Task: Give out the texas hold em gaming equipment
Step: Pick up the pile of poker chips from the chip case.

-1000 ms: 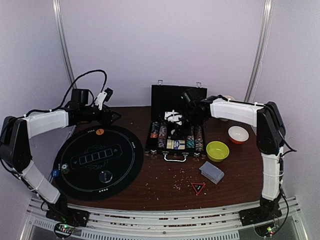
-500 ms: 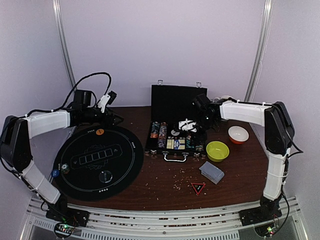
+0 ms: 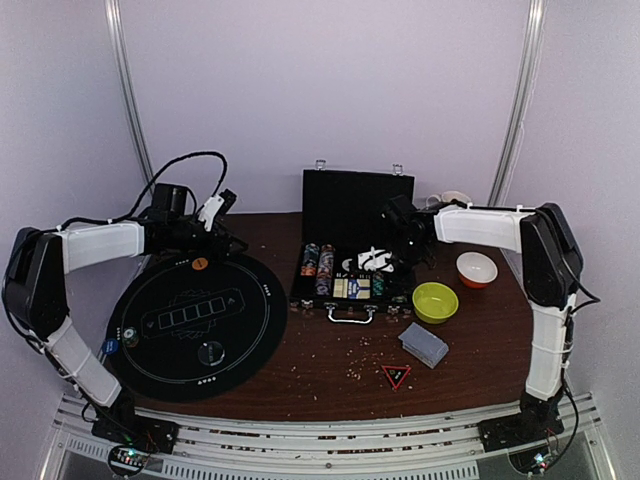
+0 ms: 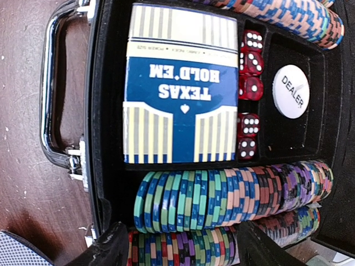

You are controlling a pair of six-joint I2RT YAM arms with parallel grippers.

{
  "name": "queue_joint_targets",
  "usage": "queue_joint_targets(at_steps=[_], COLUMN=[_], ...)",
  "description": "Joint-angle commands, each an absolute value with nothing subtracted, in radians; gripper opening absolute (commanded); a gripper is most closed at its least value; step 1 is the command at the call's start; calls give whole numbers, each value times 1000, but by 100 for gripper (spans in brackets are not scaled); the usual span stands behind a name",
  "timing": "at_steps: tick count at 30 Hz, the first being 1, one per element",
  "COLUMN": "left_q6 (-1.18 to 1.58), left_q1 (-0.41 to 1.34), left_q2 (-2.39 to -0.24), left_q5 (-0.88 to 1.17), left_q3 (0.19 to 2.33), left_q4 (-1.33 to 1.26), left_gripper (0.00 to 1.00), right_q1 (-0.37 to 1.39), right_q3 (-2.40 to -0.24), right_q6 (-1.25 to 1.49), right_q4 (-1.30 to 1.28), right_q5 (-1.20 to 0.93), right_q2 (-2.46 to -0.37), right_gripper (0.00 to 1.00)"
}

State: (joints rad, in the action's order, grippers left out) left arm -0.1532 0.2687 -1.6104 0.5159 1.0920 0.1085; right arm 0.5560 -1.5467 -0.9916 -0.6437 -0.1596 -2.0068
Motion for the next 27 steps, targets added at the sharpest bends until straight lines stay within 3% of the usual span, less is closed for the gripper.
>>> queue_joint_targets(at_steps=[1, 6, 11, 27], left_q6=[-175, -189, -192, -190], left_q1=[275, 274, 275, 274], left_q2=[-1621, -1620, -1615, -1635], left_q5=[510, 499, 498, 474], left_q3=[1128, 1115, 1111, 1118], left_q4=[108, 108, 109, 114], left_gripper=[72, 72, 72, 72], right_q1=[574, 580, 580, 607], right_q3=[-1536, -1549, -1553, -1584], right_q6=[-999, -999, -999, -965], right_q4=[-647, -643, -634, -677], right_q5=[-142, -132, -91, -64], right_q2=[-2008, -2027, -2040, -2088], right_gripper=[71, 69, 56, 52])
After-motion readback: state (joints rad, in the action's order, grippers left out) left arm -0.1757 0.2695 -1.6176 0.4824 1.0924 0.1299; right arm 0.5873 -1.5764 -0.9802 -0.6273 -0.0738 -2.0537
